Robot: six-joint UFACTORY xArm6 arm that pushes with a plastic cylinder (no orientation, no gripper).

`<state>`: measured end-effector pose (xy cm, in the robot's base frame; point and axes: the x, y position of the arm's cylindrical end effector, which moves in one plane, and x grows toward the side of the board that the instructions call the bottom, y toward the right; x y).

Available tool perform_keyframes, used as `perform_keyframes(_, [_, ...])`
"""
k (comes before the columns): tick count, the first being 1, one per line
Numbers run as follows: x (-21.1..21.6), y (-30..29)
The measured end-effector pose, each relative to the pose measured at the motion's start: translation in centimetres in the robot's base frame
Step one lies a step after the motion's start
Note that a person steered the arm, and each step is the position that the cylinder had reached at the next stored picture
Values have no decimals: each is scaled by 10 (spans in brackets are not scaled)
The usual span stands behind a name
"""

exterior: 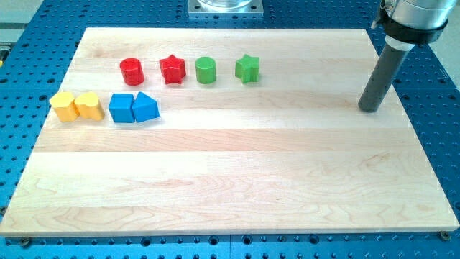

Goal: Slide the yellow hexagon to the bottom left side of the board

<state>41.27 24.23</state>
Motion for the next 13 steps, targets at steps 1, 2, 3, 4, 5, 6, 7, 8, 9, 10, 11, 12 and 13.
perform_keyframes(1, [2,-6])
perform_keyframes(2, [11,-30])
perform_keyframes(3, [7,-73])
perform_keyframes(4, [8,-159])
perform_keyframes(5, [5,-221])
perform_keyframes(6, [-11,-249])
perform_keyframes(7, [-29,-280])
perform_keyframes(8, [-32,-315])
perform_keyframes(9, [-28,-364])
perform_keyframes(10, [10,-405])
perform_keyframes(11, [-8,-411])
perform_keyframes(12, [-27,-417])
perform_keyframes(13, [-12,-456])
